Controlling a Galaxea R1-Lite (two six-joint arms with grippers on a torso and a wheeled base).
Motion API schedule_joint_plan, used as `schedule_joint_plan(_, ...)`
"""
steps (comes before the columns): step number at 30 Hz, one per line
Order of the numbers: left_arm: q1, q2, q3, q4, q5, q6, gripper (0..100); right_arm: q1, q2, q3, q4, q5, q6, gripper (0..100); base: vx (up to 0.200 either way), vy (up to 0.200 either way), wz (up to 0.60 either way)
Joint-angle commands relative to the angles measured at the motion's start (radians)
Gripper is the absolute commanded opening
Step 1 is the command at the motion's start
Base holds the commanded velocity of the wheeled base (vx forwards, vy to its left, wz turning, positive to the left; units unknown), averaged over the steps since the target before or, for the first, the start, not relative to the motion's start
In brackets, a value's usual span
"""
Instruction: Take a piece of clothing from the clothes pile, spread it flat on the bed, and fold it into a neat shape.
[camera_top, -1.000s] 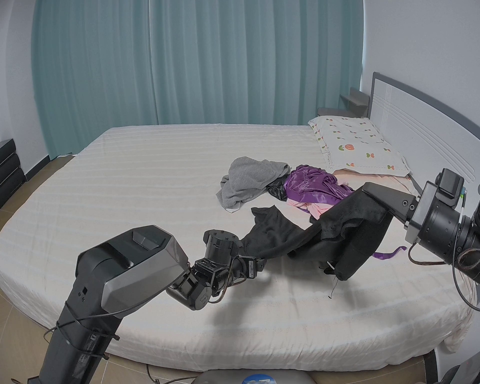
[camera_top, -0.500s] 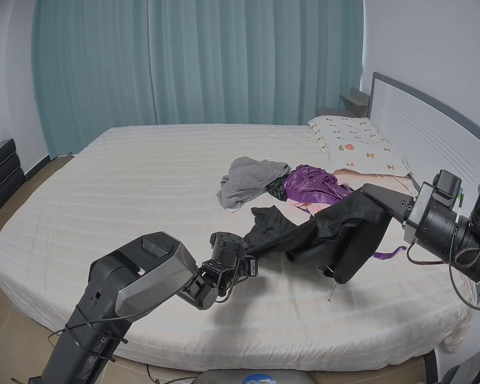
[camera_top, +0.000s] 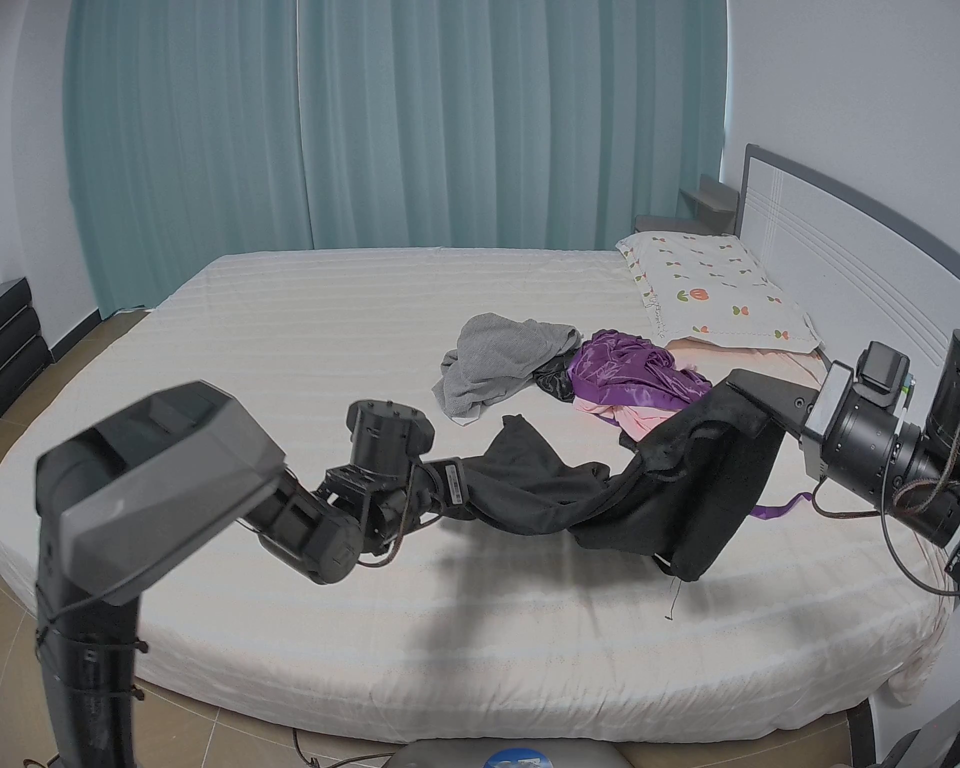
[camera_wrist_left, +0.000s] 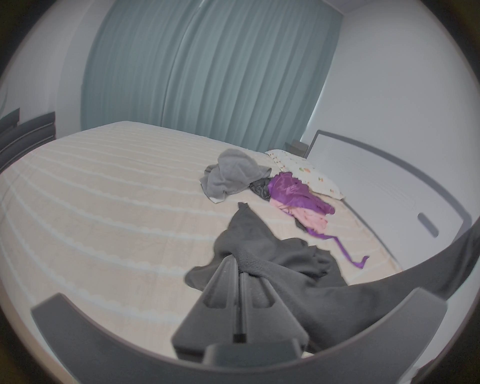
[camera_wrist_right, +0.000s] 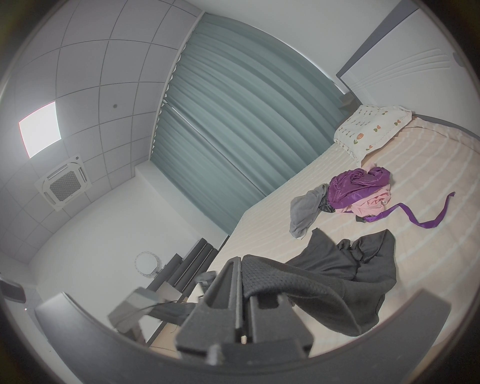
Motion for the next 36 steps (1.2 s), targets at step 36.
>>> schedule_joint_plan(36, -0.005, -0.459, 0.501, 0.069, -0.060, -0.481, 0, -0.070, 0.495, 0.029, -0.353, -0.073, 0.158, 0, 0.000, 0.000, 0.00)
